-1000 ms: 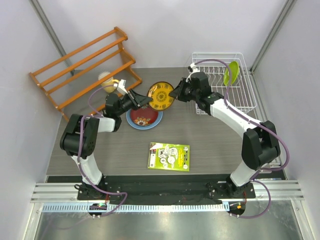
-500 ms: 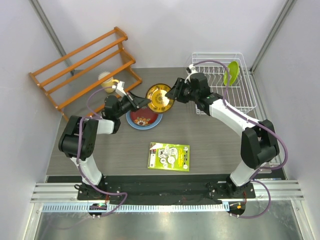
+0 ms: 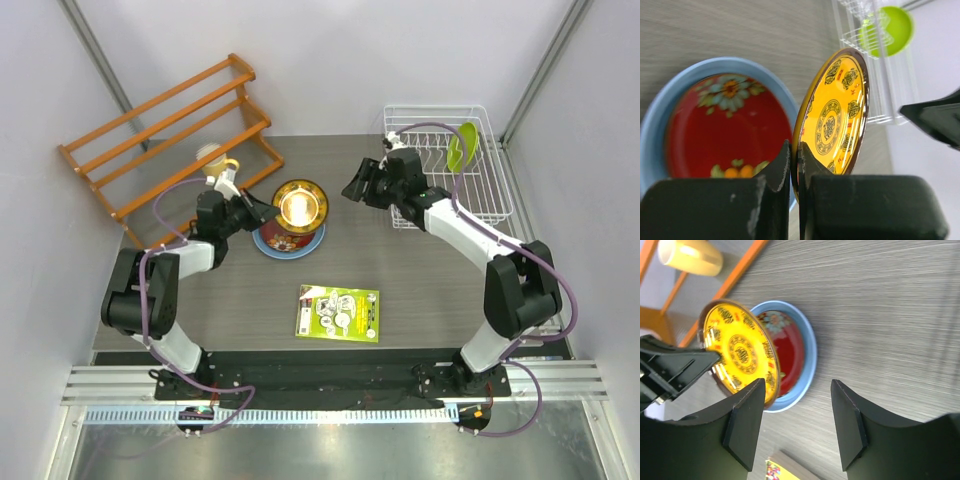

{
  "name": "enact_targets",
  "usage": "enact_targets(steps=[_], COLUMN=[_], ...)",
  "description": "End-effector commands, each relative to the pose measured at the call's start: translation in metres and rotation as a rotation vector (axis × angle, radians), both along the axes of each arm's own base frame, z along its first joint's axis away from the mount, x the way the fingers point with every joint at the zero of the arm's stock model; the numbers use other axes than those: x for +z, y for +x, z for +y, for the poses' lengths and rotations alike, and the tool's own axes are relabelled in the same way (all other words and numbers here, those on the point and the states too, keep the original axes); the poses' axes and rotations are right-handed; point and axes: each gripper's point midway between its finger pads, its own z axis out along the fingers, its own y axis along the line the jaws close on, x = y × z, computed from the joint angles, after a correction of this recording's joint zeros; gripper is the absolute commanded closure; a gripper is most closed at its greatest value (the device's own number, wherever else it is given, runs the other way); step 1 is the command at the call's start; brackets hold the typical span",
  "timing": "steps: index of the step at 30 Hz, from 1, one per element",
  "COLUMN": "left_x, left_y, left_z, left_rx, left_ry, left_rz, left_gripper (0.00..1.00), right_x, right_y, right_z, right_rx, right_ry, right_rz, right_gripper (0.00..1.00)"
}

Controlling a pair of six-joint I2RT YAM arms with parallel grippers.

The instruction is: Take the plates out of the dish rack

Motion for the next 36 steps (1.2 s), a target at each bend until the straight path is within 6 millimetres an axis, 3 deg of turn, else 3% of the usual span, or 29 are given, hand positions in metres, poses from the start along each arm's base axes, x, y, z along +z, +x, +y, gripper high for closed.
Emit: enact_targets(steps=[1,10,20,23,24,30,36], left_x=[-0.01,-0.036,-0.04,-0.039,-0.041,-0.037,-0.033], left_y=[-0.001,-0.009,-0.005,-0.004,-0.006,-0.004,-0.003], left_z=[0.018,0.033,0.047,0.046,0.046,0.044,0.048], left_rx=[0.035,0.071,0.138,0.131,0.135,0.117,0.126], left_ry=[0.148,0.216,0.243,0.233,0.223,0.234,0.266], left_rz=[0.022,0.123,0.118,0.105,0.106,0.098,0.095], left_gripper=[1.0,1.0,0.99,0.85,0.72,0.56,0.42], right_x=[0.022,0.012,0.01,0.01,0.012,0.025,0.049], right_y=[0.002,0.002,0.003,0.003,0.004,0.011,0.025], right_z=[-0.016,-0.025,-0.034,-0.038,-0.04,-0.064,-0.113], right_rx=[-0.029,-0.039,-0.045,-0.05,-0.054,-0.096,-0.21], right_ry=[-0.017,-0.031,-0.038,-0.042,-0.043,-0.09,-0.229], right_rz=[-0.066,-0.048,-0.041,-0.04,-0.044,-0.07,-0.124], right_gripper=[0.39,0.39,0.4,0.4,0.4,0.4,0.39])
